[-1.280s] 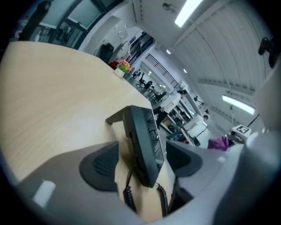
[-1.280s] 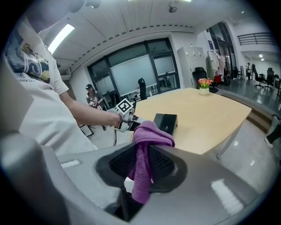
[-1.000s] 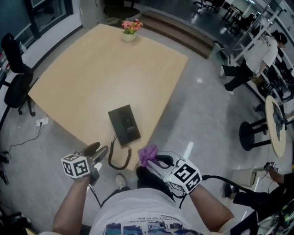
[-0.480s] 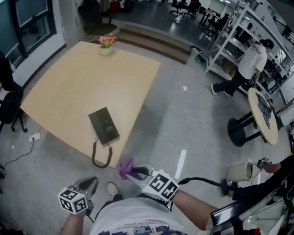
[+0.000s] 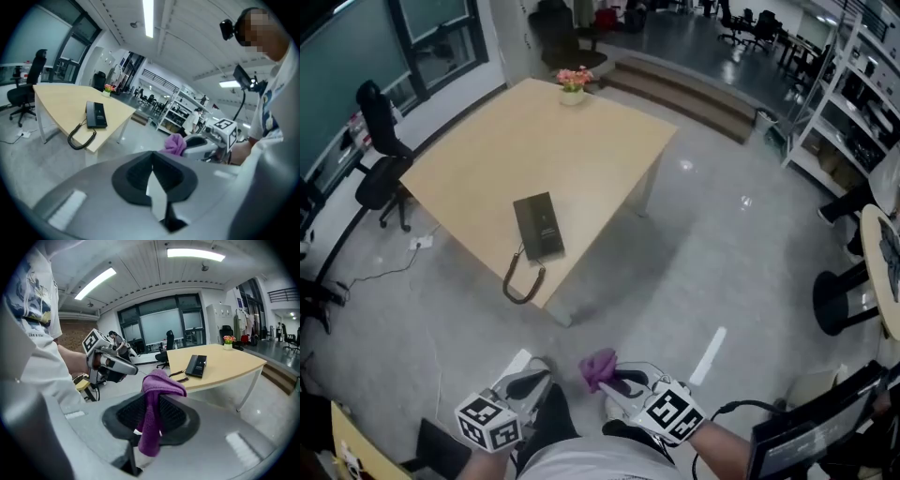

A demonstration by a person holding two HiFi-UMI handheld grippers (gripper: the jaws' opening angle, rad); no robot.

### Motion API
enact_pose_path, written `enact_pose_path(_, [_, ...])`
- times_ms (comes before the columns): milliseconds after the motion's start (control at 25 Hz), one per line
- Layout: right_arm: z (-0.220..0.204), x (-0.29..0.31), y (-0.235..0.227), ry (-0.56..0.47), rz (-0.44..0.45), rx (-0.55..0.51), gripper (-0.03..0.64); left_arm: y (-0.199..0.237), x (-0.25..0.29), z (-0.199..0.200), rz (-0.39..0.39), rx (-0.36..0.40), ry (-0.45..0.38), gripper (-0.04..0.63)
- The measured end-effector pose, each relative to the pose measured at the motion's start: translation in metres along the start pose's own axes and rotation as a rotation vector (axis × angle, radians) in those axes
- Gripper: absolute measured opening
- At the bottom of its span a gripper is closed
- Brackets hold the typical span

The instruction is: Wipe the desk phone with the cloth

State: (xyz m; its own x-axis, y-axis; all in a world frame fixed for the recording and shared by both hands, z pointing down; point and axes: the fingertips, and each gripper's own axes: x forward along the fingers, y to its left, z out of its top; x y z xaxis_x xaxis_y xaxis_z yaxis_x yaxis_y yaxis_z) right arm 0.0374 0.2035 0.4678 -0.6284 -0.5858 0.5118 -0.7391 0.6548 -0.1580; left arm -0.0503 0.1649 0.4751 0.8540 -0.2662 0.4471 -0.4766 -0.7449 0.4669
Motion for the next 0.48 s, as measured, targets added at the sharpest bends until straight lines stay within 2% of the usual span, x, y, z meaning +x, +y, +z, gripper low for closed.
enact_pose_path(120, [-0.012, -0.018, 0.015, 0.001, 0.016, -0.032, 0.087, -0.030, -0.019, -0.012, 0.019, 0.009, -0.004, 0.005])
enact_pose_path(240, [-0.015, -0.031, 0.030, -0.017, 0.002, -0.046, 0.087, -0.050, -0.038, -0.026, 0.020, 0.063, 0.018, 0.005])
enact_pose_path(320, [-0.013, -0.036, 0.038, -0.035, -0.019, -0.051, 0.087, -0.056, -0.047, -0.029, 0.009, 0.091, 0.016, 0.005])
enact_pose_path(480, [-0.005, -0.038, 0.066, -0.059, -0.051, -0.066, 0.087, -0.068, -0.070, -0.031, -0.032, 0.101, -0.027, 0.005])
